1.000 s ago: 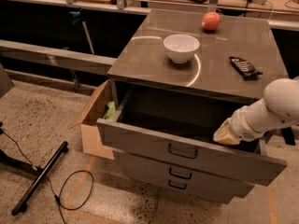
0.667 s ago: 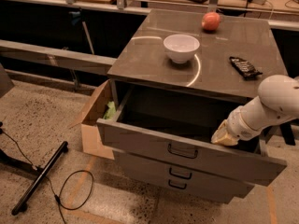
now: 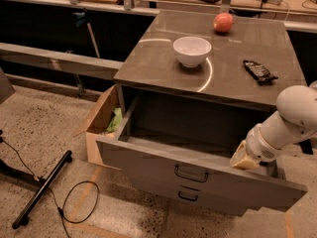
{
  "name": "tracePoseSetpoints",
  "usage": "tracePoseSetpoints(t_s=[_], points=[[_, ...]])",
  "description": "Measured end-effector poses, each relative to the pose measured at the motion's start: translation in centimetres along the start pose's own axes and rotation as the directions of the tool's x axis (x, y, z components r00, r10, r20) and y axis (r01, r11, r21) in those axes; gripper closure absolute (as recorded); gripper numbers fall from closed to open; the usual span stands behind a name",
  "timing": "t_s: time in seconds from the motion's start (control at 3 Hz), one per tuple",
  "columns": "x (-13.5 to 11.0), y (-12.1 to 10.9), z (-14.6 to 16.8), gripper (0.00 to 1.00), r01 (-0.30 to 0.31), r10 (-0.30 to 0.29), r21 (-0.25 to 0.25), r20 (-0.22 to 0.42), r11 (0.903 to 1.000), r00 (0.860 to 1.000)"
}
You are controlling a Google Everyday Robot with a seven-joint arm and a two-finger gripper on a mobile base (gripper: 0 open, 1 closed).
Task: Open top drawer
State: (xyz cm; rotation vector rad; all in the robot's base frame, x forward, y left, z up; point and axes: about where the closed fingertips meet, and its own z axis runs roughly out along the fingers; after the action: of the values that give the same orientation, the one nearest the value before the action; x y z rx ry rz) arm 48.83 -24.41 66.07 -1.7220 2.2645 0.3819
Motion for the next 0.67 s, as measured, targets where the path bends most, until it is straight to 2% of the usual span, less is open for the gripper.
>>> tracePoseSetpoints(t_s=[0.33, 0.67], points=[[1.6, 3.8, -0.8, 1.0, -0.034, 0.032, -0.056, -0.04, 0.9979, 0.999], [2.7, 8.6, -1.7, 1.0, -0.085, 0.075, -0.156, -0.073, 0.9841, 0.995]])
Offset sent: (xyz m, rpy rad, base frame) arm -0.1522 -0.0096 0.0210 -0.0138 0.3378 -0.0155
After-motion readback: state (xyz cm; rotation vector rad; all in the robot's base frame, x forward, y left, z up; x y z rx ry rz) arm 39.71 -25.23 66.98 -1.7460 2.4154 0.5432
